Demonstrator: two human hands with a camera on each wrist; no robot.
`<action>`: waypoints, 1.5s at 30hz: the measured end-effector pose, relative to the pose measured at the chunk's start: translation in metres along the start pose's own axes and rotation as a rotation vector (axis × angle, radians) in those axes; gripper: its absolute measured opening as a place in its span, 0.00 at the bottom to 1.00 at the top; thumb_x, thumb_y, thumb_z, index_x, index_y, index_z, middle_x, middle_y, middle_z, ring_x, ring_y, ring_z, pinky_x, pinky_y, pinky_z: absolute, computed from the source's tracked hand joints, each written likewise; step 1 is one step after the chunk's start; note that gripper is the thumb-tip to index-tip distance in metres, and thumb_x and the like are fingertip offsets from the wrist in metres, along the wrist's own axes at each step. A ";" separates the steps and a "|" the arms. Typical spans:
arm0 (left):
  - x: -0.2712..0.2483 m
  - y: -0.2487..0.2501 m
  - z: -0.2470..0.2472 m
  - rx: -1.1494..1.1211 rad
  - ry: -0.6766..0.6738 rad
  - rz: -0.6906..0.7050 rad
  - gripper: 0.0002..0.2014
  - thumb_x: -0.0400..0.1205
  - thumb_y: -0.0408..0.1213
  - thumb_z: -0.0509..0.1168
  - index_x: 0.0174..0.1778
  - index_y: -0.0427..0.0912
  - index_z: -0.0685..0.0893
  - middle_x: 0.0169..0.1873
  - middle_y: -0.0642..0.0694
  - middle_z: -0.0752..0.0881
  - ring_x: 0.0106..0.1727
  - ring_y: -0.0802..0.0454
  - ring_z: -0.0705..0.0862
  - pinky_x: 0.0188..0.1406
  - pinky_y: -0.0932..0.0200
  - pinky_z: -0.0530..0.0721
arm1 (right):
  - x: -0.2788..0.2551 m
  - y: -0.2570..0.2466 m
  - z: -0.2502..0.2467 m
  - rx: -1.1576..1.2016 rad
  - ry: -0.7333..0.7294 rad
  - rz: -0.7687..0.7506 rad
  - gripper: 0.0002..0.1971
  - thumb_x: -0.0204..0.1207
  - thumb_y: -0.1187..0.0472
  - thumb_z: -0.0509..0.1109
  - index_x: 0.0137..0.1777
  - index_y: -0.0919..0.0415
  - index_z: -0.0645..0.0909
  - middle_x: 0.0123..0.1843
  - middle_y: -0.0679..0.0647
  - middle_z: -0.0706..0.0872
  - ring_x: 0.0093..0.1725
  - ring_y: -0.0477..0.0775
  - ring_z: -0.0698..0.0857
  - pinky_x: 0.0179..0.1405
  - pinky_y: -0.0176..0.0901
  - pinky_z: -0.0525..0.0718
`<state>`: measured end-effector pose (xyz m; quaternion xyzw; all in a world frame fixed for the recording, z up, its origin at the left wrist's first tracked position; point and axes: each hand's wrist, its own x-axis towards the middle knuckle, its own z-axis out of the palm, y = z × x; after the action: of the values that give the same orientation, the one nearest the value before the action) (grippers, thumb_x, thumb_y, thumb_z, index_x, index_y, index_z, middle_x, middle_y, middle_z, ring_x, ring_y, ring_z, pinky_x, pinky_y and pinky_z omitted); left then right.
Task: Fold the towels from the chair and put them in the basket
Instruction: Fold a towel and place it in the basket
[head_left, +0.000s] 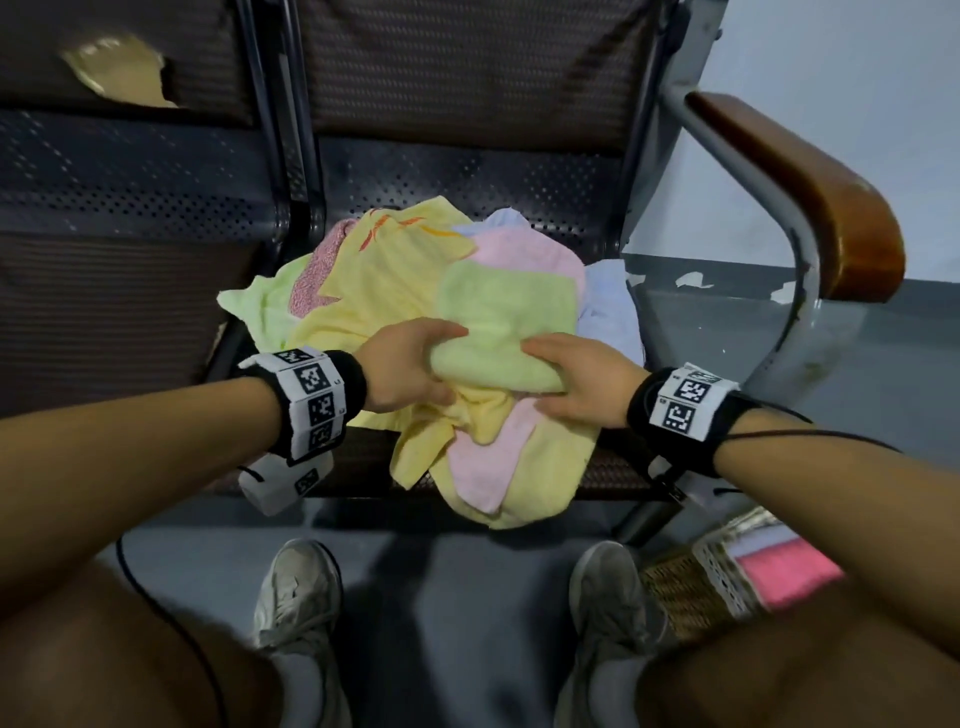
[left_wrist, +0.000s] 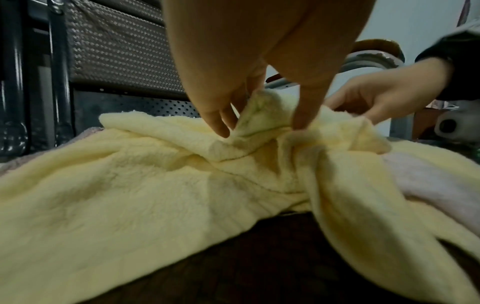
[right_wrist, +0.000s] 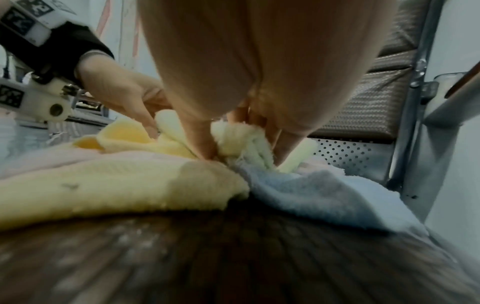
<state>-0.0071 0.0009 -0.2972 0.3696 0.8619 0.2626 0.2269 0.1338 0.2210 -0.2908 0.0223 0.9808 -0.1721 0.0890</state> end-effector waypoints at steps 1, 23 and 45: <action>-0.001 0.000 0.000 0.022 0.053 0.012 0.33 0.73 0.40 0.79 0.75 0.52 0.78 0.71 0.52 0.81 0.71 0.51 0.79 0.70 0.59 0.76 | 0.001 0.001 0.000 0.019 0.043 0.005 0.30 0.79 0.55 0.73 0.80 0.60 0.73 0.78 0.57 0.77 0.77 0.59 0.76 0.79 0.46 0.68; 0.024 0.016 -0.012 -0.334 -0.038 -0.519 0.39 0.70 0.79 0.57 0.47 0.42 0.84 0.30 0.48 0.86 0.28 0.51 0.81 0.27 0.62 0.73 | 0.029 0.019 -0.013 0.348 0.125 0.339 0.12 0.84 0.51 0.66 0.60 0.56 0.86 0.58 0.52 0.87 0.57 0.53 0.83 0.59 0.42 0.78; -0.026 0.109 0.003 -0.870 0.002 0.025 0.22 0.79 0.43 0.75 0.67 0.40 0.82 0.60 0.42 0.90 0.56 0.48 0.90 0.54 0.51 0.89 | -0.034 -0.065 -0.077 1.391 0.573 0.249 0.20 0.82 0.54 0.72 0.69 0.64 0.80 0.62 0.60 0.90 0.60 0.59 0.90 0.61 0.56 0.89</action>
<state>0.0672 0.0463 -0.2267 0.2498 0.6667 0.6044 0.3575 0.1494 0.1860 -0.1922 0.2274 0.6215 -0.7265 -0.1850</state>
